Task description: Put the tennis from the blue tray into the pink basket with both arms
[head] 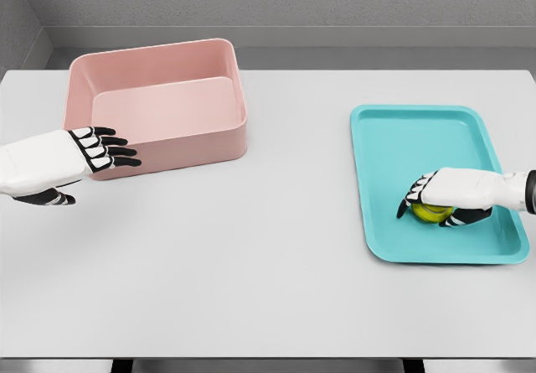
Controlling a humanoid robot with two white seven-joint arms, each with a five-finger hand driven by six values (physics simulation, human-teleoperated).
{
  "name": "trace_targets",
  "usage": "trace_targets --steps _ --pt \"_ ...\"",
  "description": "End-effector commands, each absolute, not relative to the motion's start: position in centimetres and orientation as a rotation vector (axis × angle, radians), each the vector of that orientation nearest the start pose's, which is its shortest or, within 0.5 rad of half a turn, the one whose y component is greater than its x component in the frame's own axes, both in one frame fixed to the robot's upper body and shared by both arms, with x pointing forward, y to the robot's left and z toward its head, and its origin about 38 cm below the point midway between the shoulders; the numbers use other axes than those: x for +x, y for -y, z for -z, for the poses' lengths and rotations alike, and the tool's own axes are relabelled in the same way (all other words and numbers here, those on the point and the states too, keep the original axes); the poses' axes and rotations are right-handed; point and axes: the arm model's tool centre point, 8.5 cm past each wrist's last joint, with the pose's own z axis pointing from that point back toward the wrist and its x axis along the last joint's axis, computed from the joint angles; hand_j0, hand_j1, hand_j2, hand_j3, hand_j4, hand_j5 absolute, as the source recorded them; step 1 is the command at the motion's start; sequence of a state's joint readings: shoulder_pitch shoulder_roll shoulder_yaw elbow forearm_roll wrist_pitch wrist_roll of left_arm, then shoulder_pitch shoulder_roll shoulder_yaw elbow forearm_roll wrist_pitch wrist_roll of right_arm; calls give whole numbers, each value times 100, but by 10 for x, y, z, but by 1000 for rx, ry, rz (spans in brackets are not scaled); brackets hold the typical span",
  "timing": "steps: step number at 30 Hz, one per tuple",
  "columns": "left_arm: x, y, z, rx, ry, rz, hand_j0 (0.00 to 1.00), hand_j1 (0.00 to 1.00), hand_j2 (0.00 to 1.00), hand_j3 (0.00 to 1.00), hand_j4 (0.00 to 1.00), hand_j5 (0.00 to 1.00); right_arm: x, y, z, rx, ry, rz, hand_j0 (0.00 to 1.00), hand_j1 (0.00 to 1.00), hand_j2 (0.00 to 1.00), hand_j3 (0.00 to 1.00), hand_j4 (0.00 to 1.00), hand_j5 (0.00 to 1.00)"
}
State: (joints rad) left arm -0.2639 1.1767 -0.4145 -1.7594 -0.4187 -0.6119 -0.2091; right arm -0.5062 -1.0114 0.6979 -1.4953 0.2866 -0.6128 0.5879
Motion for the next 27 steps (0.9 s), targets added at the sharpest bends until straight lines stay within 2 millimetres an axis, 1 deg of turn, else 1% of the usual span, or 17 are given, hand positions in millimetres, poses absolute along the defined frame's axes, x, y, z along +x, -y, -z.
trace_targets --steps 1,3,4,8,9,13,14,18,19,23,25,27 --pt "345 -356 -242 -725 -2051 -2904 100 100 100 100 100 100 380 355 -167 -198 1135 -2142 64 64 64 64 64 64" --pt "345 -356 -242 -725 -2051 -2904 100 100 100 100 100 100 380 355 -167 -199 1137 -2143 63 63 63 63 63 63" --pt "345 -356 -242 -725 -2051 -2904 100 100 100 100 100 100 380 355 -167 -199 1137 -2143 59 59 59 59 59 59" --pt "345 -356 -242 -725 -2051 -2904 100 100 100 100 100 100 381 355 -169 -205 1142 -2140 56 56 56 56 56 56" --pt "345 -356 -242 -725 -2051 -2904 100 100 100 100 100 100 382 356 -170 -209 1142 -2139 53 53 53 53 53 53" --pt "345 -356 -242 -725 -2051 -2904 100 100 100 100 100 100 382 357 -173 -216 1146 -2139 51 51 51 51 51 51" --pt "345 -356 -242 -725 -2051 -2904 100 100 100 100 100 100 382 357 -174 -218 1147 -2138 49 49 49 49 49 49" --pt "344 -356 -242 -724 -2051 -2902 100 100 100 100 100 100 383 358 -178 -227 1151 -2141 48 48 48 48 48 48" --pt "344 -356 -242 -724 -2051 -2902 100 100 100 100 100 100 384 359 -181 -233 1155 -2138 46 46 46 46 46 46" --pt "344 -356 -242 -724 -2051 -2902 100 100 100 100 100 100 386 358 -186 -250 1168 -2137 46 46 46 46 46 46" --pt "344 -356 -242 -724 -2051 -2902 100 100 100 100 100 100 383 348 -192 -247 1193 -2168 46 46 46 46 46 46" --pt "344 -356 -242 -724 -2051 -2902 100 100 100 100 100 100 384 346 -194 -253 1198 -2173 46 46 46 46 46 46"
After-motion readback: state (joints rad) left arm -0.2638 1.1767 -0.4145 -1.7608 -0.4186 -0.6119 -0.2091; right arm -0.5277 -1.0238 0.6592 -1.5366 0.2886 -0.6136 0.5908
